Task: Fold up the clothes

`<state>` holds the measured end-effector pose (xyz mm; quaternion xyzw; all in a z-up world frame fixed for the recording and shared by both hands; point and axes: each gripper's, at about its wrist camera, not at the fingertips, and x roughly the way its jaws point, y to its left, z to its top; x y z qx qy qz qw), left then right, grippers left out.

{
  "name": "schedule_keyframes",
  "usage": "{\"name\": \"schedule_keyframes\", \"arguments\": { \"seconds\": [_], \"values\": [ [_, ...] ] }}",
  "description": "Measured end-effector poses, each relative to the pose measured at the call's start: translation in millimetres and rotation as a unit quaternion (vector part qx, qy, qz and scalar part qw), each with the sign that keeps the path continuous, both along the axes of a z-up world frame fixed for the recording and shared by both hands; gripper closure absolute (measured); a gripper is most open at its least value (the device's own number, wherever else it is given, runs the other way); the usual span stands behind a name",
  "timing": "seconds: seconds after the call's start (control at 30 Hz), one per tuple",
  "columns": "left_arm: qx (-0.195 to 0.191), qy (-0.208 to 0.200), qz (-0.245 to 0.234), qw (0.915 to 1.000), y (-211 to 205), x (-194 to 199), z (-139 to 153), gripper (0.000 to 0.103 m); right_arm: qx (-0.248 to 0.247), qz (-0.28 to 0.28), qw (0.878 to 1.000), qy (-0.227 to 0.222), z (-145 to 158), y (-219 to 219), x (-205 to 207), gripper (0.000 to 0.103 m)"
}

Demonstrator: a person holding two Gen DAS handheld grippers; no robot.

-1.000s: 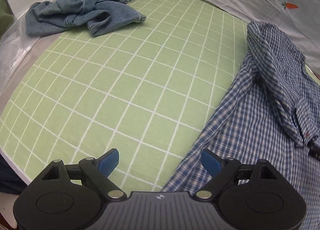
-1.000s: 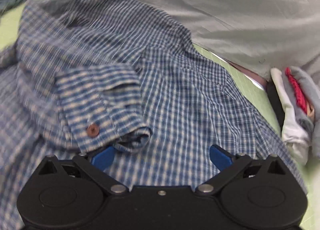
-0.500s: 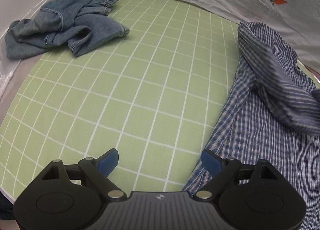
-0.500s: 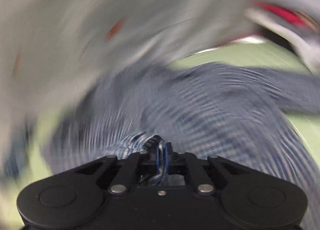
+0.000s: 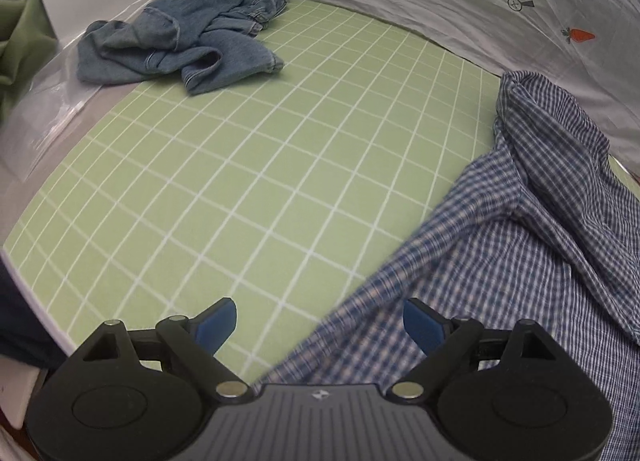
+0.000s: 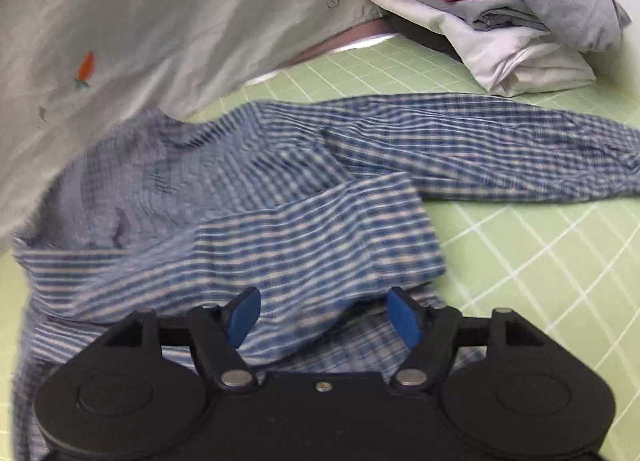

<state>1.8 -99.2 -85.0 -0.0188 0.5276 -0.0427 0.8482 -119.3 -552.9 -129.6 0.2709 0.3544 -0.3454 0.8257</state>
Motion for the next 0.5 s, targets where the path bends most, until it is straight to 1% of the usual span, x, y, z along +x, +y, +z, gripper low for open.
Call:
{"name": "schedule_keyframes", "arguments": {
  "seconds": [0.1, 0.13, 0.17, 0.2, 0.23, 0.27, 0.33, 0.43, 0.5],
  "values": [
    [0.008, 0.005, 0.008, 0.9999, -9, -18, -1, 0.012, -0.001, -0.003, 1.000, 0.010, -8, -12, -3, 0.032],
    [0.011, 0.006, 0.009, 0.9999, -12, -23, -1, 0.012, -0.001, -0.003, 1.000, 0.005, -9, -17, -5, 0.032],
    [0.014, 0.008, 0.010, 0.9998, -15, -27, -2, 0.012, 0.000, -0.003, 1.000, -0.001, -10, -22, -8, 0.042],
    [0.016, 0.009, 0.012, 0.9998, -18, -31, -2, 0.012, -0.003, 0.000, 1.000, -0.011, -7, -24, -12, 0.055],
    [0.019, 0.010, 0.014, 0.9997, -22, -34, -2, 0.012, -0.016, 0.011, 1.000, -0.015, -3, -25, -13, 0.086],
    [0.022, 0.011, 0.015, 0.9996, -25, -38, -3, 0.012, -0.029, 0.026, 0.999, -0.019, 3, -25, -13, 0.089],
    [0.024, 0.010, 0.018, 0.9995, -30, -43, 0, 0.012, -0.072, 0.087, 0.993, -0.033, 20, -20, -9, 0.090],
    [0.022, 0.006, 0.020, 0.9995, -32, -48, 8, 0.012, -0.155, 0.152, 0.975, -0.042, 51, -20, -3, 0.090],
    [0.022, -0.008, 0.021, 0.9995, -30, -51, 15, 0.011, -0.193, 0.120, 0.973, -0.043, 64, -40, -4, 0.091]
  ]
}}
